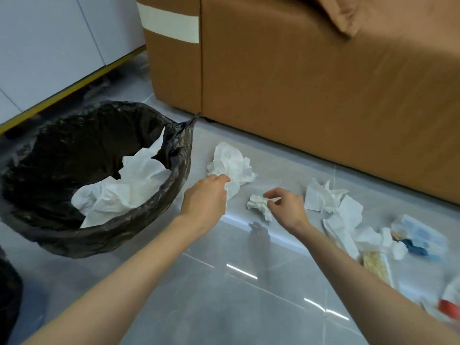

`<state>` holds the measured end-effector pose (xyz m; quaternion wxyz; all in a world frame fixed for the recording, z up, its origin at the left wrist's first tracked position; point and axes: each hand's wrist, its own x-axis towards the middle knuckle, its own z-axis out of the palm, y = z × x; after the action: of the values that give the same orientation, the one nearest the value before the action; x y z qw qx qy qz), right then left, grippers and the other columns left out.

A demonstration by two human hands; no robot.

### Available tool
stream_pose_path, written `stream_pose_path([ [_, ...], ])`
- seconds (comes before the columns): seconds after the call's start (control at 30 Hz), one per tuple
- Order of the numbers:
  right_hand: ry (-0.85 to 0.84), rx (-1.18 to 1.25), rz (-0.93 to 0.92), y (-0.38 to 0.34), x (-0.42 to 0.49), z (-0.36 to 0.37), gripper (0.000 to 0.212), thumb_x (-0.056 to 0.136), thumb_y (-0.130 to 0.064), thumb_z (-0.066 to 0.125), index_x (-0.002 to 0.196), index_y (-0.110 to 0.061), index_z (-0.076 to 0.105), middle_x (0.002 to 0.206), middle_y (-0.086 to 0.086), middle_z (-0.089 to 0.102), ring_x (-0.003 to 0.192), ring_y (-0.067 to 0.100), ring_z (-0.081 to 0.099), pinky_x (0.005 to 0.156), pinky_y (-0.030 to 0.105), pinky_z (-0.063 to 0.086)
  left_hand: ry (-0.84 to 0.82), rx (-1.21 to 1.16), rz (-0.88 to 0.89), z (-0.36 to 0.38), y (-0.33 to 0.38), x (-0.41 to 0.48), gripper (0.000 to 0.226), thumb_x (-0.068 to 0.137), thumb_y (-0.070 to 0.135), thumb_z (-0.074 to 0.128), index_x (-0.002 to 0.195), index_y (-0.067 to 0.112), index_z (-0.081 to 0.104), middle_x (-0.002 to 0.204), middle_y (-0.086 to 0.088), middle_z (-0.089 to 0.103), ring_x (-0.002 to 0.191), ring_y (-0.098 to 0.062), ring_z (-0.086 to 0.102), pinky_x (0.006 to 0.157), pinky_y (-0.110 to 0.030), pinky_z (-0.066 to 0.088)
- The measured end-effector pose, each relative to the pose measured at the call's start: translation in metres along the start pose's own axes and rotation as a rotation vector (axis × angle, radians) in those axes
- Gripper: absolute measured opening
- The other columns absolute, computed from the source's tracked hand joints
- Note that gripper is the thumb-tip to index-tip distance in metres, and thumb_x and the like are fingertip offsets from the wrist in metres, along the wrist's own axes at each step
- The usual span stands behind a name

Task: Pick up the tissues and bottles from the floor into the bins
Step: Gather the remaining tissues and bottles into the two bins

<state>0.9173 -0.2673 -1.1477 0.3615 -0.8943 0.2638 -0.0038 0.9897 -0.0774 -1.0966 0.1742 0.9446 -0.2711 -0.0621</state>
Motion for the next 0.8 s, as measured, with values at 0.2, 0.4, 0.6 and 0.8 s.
stream_pose_path([
  [0.2, -0.140, -0.169, -0.021, 0.021, 0.014, 0.023, 0.037, 0.085, -0.017, 0.060, 0.122, -0.013, 0.061, 0.128, 0.008, 0.058, 0.117, 0.030, 0.052, 0.095, 0.029, 0.039, -0.174, 0.034, -0.117, 0.042, -0.024, 0.012, 0.043, 0.098, 0.020, 0.041, 0.141, 0.018, 0.033, 0.140, -0.005, 0.040, 0.121, -0.027, 0.044, 0.090, -0.038, 0.042],
  [0.4, -0.311, -0.345, -0.005, 0.030, 0.015, 0.038, 0.050, 0.094, -0.024, 0.049, 0.142, -0.019, 0.036, 0.142, 0.004, 0.045, 0.127, 0.030, 0.036, 0.101, 0.037, 0.036, -0.344, 0.094, -0.140, 0.075, -0.038, 0.024, 0.062, 0.098, 0.025, 0.041, 0.151, 0.020, 0.008, 0.158, -0.003, 0.000, 0.142, -0.030, 0.011, 0.107, -0.043, 0.031],
  [0.6, -0.351, -0.326, -0.040, 0.040, 0.001, 0.043, 0.044, 0.089, -0.026, 0.058, 0.132, -0.025, 0.046, 0.124, -0.002, 0.054, 0.116, 0.021, 0.047, 0.089, 0.030, 0.043, -0.544, 0.072, -0.177, 0.088, -0.046, 0.040, 0.065, 0.097, 0.038, 0.038, 0.151, 0.025, 0.004, 0.157, 0.002, 0.015, 0.143, -0.030, 0.010, 0.109, -0.046, 0.025],
  [0.8, -0.221, -0.412, -0.139, 0.042, -0.019, 0.048, 0.045, 0.082, -0.034, 0.063, 0.125, -0.028, 0.048, 0.122, -0.007, 0.047, 0.112, 0.017, 0.044, 0.076, 0.030, 0.045, -0.423, 0.172, -0.019, 0.104, -0.051, 0.018, 0.050, 0.092, 0.039, 0.048, 0.138, 0.023, 0.037, 0.139, -0.001, 0.039, 0.126, -0.024, 0.035, 0.100, -0.037, 0.031],
])
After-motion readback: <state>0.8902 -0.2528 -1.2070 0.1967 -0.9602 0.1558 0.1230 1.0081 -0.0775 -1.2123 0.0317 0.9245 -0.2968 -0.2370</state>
